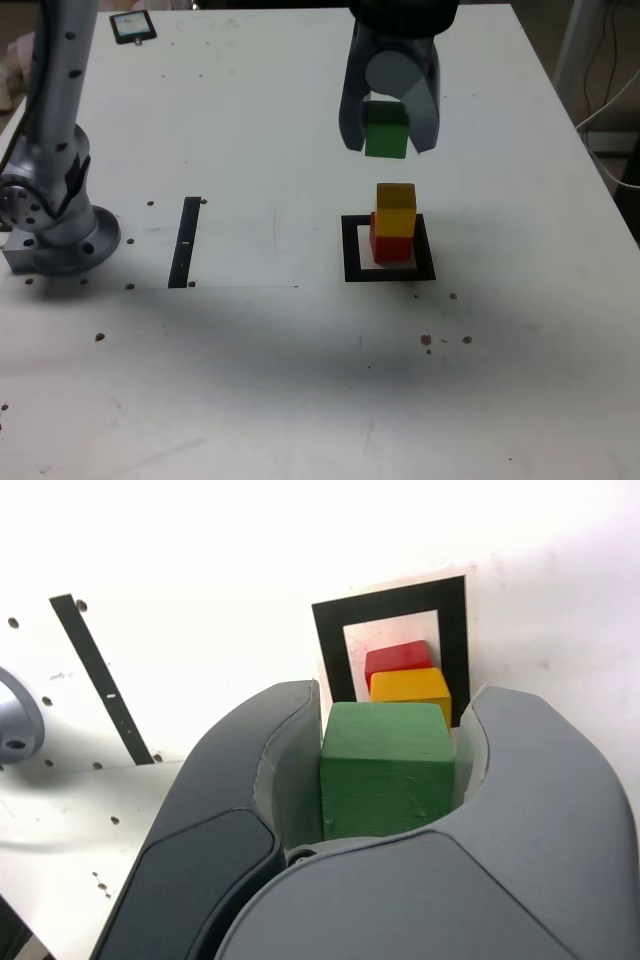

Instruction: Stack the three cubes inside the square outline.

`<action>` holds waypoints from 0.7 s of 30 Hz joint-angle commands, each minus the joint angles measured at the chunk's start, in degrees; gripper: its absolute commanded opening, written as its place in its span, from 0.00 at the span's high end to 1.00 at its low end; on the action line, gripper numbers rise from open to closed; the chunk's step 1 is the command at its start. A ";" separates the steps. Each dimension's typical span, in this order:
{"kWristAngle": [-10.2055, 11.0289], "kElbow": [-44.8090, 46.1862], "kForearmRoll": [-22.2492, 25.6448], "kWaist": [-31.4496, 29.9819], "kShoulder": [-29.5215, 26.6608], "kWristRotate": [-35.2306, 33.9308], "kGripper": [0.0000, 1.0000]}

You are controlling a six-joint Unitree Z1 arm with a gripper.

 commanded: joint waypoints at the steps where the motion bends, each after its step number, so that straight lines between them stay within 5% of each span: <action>1: -0.22 0.58 0.18 -0.36 -0.60 -0.62 0.81; 21: -1.08 1.15 -1.08 -2.51 0.46 -3.35 0.81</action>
